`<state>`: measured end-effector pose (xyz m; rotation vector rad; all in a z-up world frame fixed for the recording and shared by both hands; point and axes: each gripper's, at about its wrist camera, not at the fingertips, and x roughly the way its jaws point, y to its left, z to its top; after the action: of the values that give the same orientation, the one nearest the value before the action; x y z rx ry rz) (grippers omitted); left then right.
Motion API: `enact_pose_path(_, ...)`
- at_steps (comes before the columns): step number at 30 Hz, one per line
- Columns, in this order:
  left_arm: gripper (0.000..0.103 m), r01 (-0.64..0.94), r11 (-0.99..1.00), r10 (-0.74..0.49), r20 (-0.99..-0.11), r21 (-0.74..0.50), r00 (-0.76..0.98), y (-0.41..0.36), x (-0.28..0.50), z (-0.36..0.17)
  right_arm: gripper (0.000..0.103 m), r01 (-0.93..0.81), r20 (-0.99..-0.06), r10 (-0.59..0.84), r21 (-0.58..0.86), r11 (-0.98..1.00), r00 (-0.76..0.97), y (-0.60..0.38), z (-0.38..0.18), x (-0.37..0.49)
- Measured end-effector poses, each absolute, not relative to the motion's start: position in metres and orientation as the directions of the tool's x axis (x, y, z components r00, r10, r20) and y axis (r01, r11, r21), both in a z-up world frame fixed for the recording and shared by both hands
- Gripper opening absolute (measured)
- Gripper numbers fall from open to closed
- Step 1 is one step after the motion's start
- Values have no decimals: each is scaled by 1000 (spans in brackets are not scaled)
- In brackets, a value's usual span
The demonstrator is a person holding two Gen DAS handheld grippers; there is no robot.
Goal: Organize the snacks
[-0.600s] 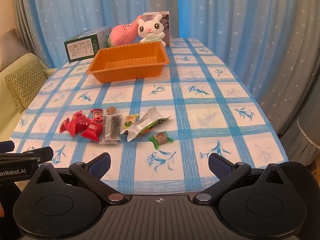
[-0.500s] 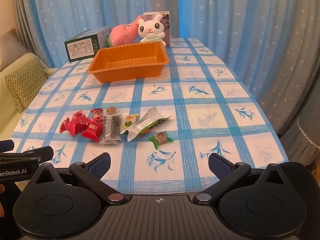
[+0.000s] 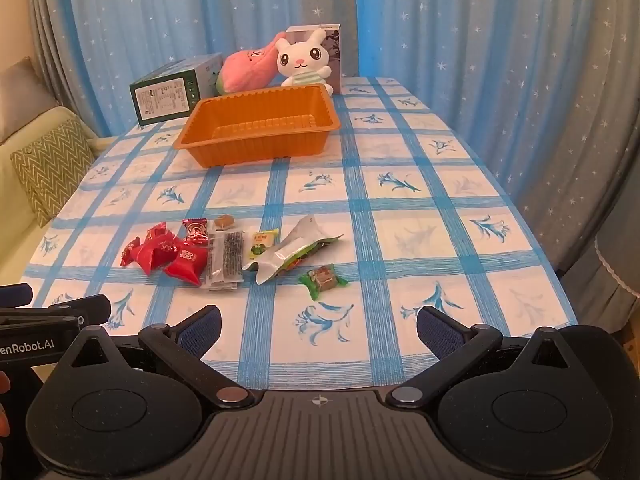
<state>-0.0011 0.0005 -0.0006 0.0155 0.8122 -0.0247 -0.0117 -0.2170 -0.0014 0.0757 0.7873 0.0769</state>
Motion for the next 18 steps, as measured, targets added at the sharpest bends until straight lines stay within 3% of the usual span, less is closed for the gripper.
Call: enact_pose_path(18, 103, 30, 1000, -18, -725, 4, 688, -3, -2, 2, 103, -42, -704, 98, 97, 994, 704, -218, 0, -13)
